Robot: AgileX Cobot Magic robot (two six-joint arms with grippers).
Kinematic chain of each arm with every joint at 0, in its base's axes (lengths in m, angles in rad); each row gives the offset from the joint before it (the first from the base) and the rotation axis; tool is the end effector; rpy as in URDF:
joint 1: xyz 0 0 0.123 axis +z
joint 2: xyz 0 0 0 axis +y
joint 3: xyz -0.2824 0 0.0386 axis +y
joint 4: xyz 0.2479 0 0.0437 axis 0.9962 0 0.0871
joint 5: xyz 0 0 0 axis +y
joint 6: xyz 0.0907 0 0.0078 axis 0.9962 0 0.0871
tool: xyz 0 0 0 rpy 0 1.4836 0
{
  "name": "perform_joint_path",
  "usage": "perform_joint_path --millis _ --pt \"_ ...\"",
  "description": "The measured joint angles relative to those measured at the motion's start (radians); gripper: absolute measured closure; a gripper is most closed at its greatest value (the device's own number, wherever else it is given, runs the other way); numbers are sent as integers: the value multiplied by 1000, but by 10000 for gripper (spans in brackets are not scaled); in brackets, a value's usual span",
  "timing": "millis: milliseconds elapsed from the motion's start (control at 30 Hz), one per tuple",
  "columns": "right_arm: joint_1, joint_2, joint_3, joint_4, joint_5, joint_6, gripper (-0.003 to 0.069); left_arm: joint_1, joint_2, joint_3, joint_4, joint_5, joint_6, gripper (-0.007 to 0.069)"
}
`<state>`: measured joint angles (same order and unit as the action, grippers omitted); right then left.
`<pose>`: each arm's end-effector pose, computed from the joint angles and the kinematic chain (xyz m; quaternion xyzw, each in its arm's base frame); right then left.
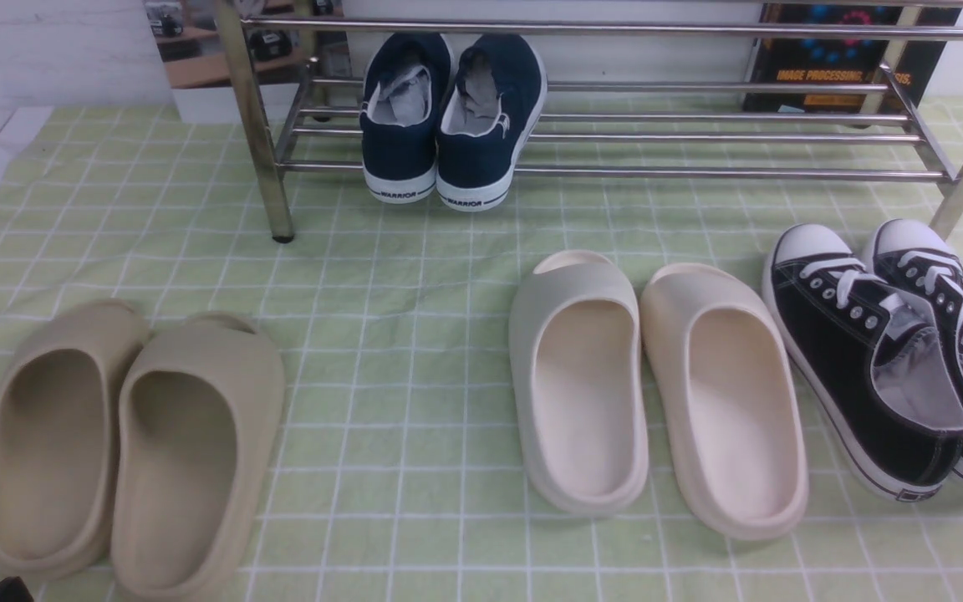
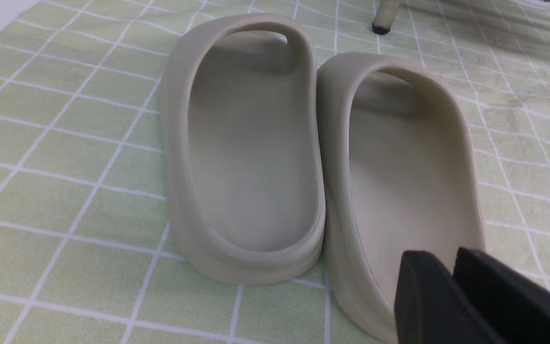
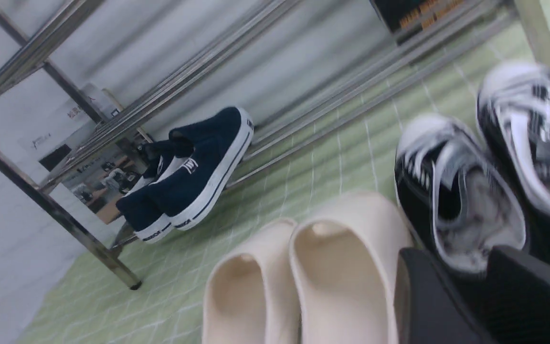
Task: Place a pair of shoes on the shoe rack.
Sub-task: Use the right arm to grab the shoe closest to it
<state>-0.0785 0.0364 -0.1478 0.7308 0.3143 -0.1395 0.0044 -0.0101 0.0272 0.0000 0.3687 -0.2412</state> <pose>0.0510 0.0149 0.2393 0.1590 0.7027 0.2391 0.6510 0.0528 0.0002 0.1713 -0.0985 0.7984 -0.0702 0.5899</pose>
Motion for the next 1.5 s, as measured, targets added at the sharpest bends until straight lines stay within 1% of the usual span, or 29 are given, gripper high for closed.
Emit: perform_joint_path --millis 33,100,133,200,233,267,300,367,433,500,533,567,633,733,800,867,933,1033,1067,1100,1133,1167,1233,1300,1367,1400,1433,1467,1500 --pt "0 39 -46 -26 8 -48 476 0 0 0 0 0 0 521" --pt "0 140 -138 -92 39 -99 535 0 0 0 0 0 0 517" --pt "0 140 -149 -101 52 -104 543 0 0 0 0 0 0 516" --pt "0 312 -309 -238 161 -135 645 0 0 0 0 0 0 512" --pt "0 325 -321 -238 173 -135 645 0 0 0 0 0 0 512" --pt "0 417 -405 -318 257 -140 661 0 0 0 0 0 0 511" --pt "0 484 -465 -363 323 -143 662 0 0 0 0 0 0 511" --pt "7 625 -585 -440 468 -139 664 0 0 0 0 0 0 510" --pt "30 730 -671 -480 567 -118 664 0 0 0 0 0 0 508" --pt "68 834 -740 -506 626 -96 664 0 0 0 0 0 0 505" --pt "72 843 -740 -508 626 -95 664 0 0 0 0 0 0 504" --pt "111 929 -790 -533 661 -81 664 0 0 0 0 0 0 501" --pt "133 975 -820 -546 681 -71 663 0 0 0 0 0 0 498" --pt "191 1109 -881 -587 705 -56 653 0 0 0 0 0 0 495" --pt "217 1217 -921 -598 713 -53 625 0 0 0 0 0 0 493" --pt "222 1281 -940 -598 714 -49 579 0 0 0 0 0 0 491" --pt "224 1358 -959 -603 715 -45 510 0 0 0 0 0 0 491" --pt "225 1465 -976 -622 703 -36 363 0 0 0 0 0 0 487" --pt "225 1471 -977 -623 703 -36 354 0 0 0 0 0 0 486" --pt "226 1526 -984 -635 695 -32 290 0 0 0 0 0 0 482" --pt "226 1532 -985 -636 695 -31 277 0 0 0 0 0 0 481" --pt "226 1569 -986 -638 688 -30 239 0 0 0 0 0 0 480" --pt "226 1611 -988 -639 677 -28 214 0 0 0 0 0 0 478" --pt "226 1651 -990 -639 666 -26 214 0 0 0 0 0 0 476" --pt "226 1683 -991 -639 660 -14 251 0 0 0 0 0 0 473" --pt "226 1694 -991 -639 657 -9 286 0 0 0 0 0 0 471" --pt "226 1698 -991 -639 656 -8 302 0 0 0 0 0 0 470" --pt "226 1703 -991 -639 654 -1 386 0 0 0 0 0 0 470" --pt "226 1703 -991 -639 654 -1 398 0 0 0 0 0 0 470"
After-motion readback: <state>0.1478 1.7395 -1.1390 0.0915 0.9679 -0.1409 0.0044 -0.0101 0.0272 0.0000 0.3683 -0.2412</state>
